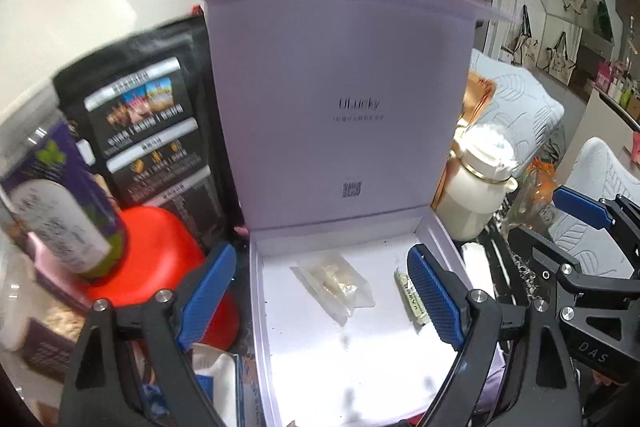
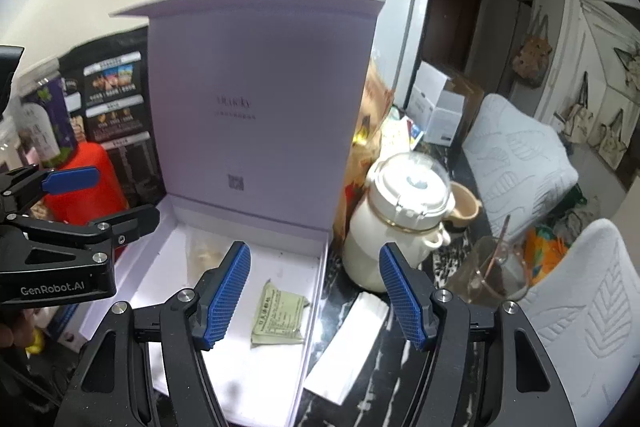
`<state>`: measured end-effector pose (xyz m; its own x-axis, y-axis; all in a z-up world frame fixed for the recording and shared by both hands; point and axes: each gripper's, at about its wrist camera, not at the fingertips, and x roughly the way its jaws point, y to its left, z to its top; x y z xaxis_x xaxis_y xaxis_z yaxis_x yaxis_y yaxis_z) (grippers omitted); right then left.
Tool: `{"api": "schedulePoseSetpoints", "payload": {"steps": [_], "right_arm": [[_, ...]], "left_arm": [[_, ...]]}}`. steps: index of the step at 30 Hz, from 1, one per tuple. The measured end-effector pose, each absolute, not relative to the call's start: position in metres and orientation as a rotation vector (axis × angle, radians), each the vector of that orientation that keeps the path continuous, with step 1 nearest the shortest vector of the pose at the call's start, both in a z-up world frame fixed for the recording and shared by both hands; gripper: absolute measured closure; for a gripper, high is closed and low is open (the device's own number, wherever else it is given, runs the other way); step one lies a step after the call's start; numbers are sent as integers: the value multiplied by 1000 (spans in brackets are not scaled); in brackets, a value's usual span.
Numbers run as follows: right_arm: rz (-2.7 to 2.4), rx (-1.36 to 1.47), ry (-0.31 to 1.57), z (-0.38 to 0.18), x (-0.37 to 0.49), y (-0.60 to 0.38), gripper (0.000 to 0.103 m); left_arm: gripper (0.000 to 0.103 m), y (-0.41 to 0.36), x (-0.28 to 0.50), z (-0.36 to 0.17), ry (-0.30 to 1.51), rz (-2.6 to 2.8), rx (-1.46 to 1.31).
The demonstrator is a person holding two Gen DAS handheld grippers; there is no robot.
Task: Organize soft objects
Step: 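Withdraw both open tools from the lavender box back over the table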
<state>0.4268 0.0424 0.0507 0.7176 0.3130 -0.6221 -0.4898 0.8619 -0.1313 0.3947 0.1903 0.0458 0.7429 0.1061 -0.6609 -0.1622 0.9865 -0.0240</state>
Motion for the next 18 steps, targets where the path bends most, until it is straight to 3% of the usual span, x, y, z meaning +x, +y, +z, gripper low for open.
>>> {"api": "schedulePoseSetpoints", "payload": {"steps": [18], "right_arm": [[440,-272,478,117,338,14,35]], "left_arm": [[14,165,303,115,575,131,-51]]}}
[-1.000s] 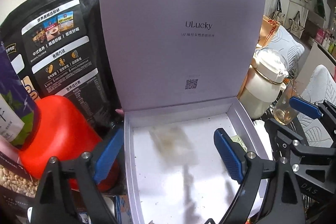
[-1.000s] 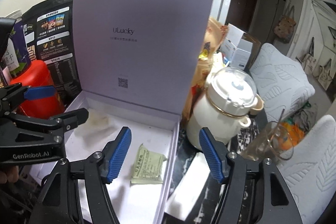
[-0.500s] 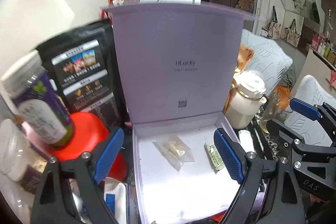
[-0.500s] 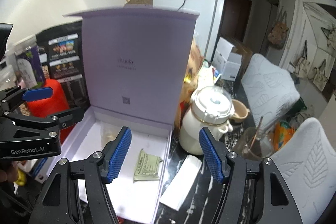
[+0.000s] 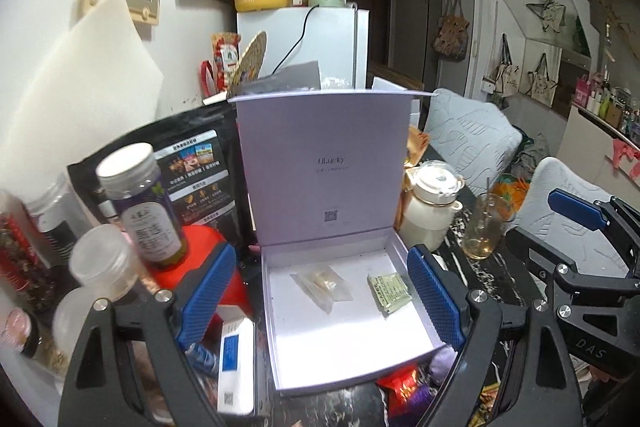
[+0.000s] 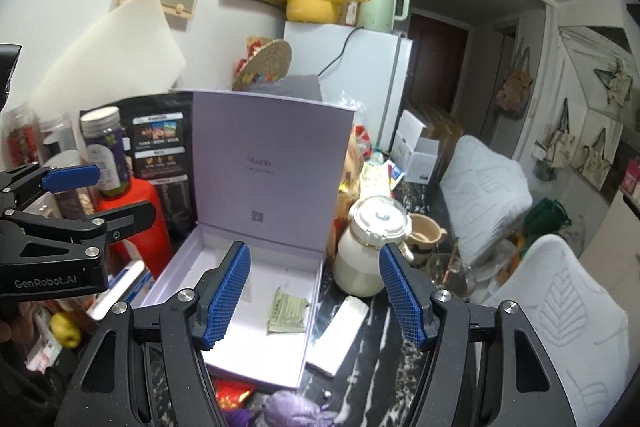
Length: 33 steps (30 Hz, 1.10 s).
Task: Organize soft objects
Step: 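Withdraw both open tools from the lavender box back over the table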
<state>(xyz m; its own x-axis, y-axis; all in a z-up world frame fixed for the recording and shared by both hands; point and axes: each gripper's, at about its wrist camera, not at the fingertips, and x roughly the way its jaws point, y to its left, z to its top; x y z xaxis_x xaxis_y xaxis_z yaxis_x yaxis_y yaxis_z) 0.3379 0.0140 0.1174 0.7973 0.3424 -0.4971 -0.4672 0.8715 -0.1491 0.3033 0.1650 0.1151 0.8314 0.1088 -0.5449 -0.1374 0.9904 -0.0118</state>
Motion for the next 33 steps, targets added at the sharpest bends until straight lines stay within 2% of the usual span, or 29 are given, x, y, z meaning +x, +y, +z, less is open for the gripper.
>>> {"api": "schedulePoseSetpoints", "payload": {"steps": [8,12,18,33], "right_arm": [[434,-268,419,136,287,-2,29],[429,-266,390,141,261,-10,17],[424,-259,383,140,226,-25,13],[375,-254,402,114,140,-57,11]], "left_arm": [[14,154,253,136,513,124,-40],[14,150,231,140,490,95,-47],[14,142,199,136,483,60,-53],[14,110,130,105,520,-20,-55]]}}
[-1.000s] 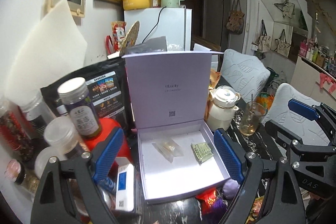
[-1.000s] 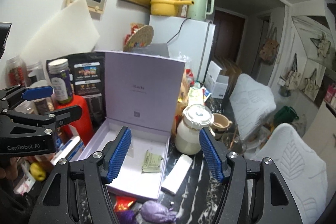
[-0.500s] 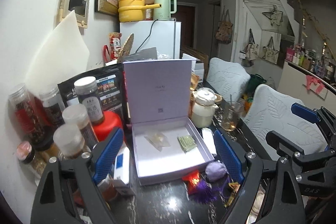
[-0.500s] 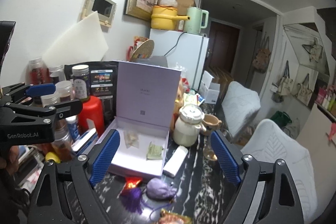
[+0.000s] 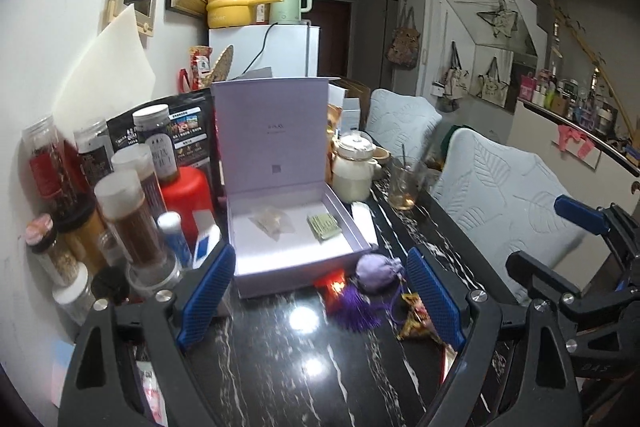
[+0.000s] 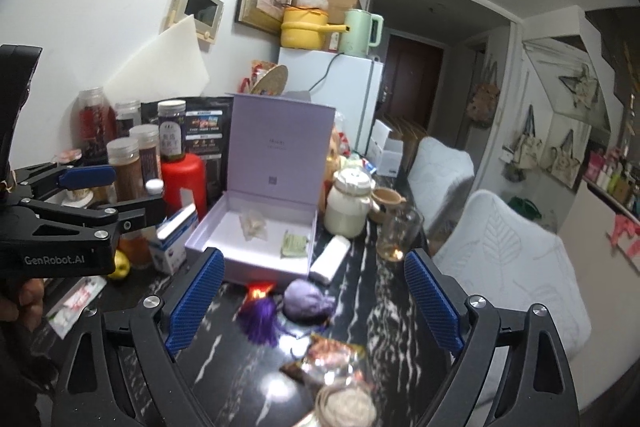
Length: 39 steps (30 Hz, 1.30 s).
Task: Organize soft objects
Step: 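Withdraw both open tools from the lavender box back over the table, then reach the left tool to the bagged white rose while the right tool approaches the red packet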
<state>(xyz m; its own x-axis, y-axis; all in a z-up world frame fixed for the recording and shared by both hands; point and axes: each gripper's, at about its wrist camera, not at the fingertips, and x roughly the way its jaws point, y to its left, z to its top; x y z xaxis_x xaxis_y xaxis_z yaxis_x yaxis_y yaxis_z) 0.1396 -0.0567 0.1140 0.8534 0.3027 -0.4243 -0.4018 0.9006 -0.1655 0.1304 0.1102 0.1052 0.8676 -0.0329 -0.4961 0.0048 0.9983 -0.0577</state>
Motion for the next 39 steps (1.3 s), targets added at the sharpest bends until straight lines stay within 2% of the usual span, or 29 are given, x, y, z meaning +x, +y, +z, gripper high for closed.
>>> {"api": "schedulePoseSetpoints", "payload": {"steps": [21,39], "right_arm": [[231,-148,537,44,79,-116,10],[159,11,712,-38,85,-161,10]], "left_arm": [[14,55,99,38,659,-187,-21],[14,26,114,-44,809,-212,-27]]}}
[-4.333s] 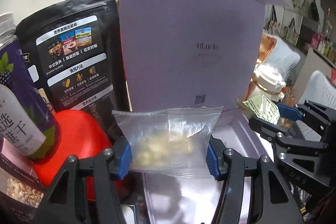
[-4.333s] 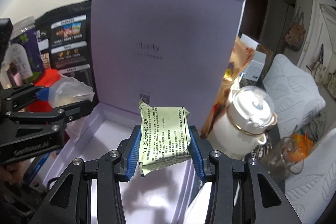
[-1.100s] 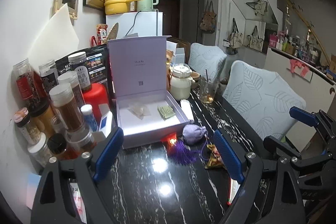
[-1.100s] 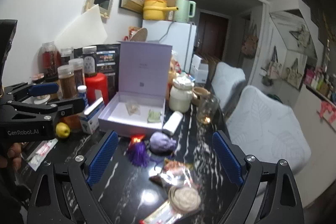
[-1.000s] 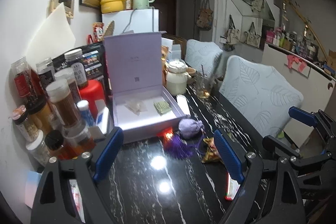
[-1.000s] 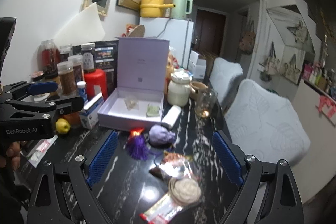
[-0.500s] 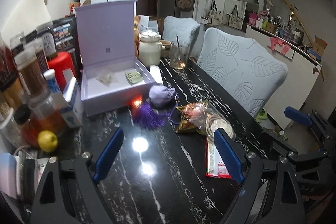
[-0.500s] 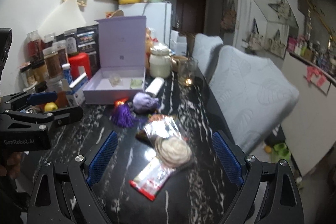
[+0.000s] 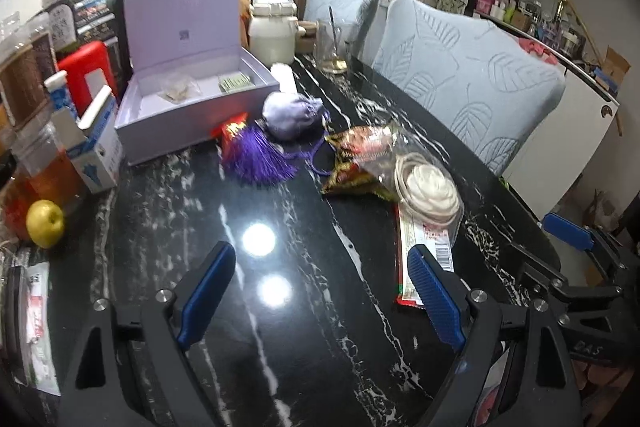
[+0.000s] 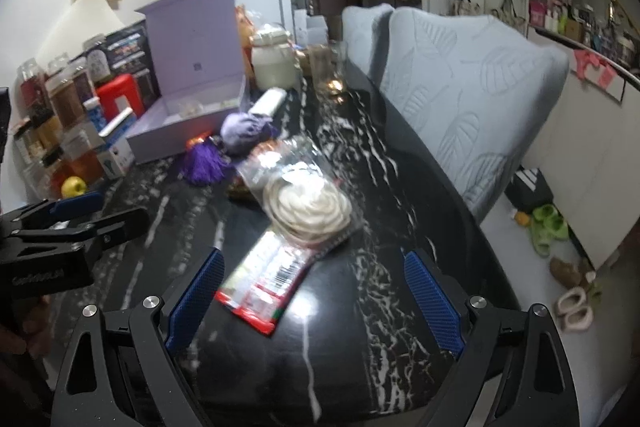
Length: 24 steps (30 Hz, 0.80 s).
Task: Organize soft objects
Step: 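Reach the left tool to the bagged white rose while the right tool approaches the red packet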
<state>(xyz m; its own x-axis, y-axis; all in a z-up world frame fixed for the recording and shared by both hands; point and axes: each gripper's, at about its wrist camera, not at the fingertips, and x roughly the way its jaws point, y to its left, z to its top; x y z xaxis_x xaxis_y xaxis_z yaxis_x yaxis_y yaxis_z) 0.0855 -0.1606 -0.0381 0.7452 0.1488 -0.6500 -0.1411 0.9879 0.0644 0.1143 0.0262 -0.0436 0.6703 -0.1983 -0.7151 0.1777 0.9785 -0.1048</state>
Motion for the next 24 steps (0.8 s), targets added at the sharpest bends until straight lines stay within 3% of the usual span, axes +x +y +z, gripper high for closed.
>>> {"api": "schedulePoseSetpoints", "payload": {"steps": [24], "right_arm": [[112,46,830,-81,148,-222,10]], "left_arm": [[15,-38,178,-67,906,-329,-112]]}}
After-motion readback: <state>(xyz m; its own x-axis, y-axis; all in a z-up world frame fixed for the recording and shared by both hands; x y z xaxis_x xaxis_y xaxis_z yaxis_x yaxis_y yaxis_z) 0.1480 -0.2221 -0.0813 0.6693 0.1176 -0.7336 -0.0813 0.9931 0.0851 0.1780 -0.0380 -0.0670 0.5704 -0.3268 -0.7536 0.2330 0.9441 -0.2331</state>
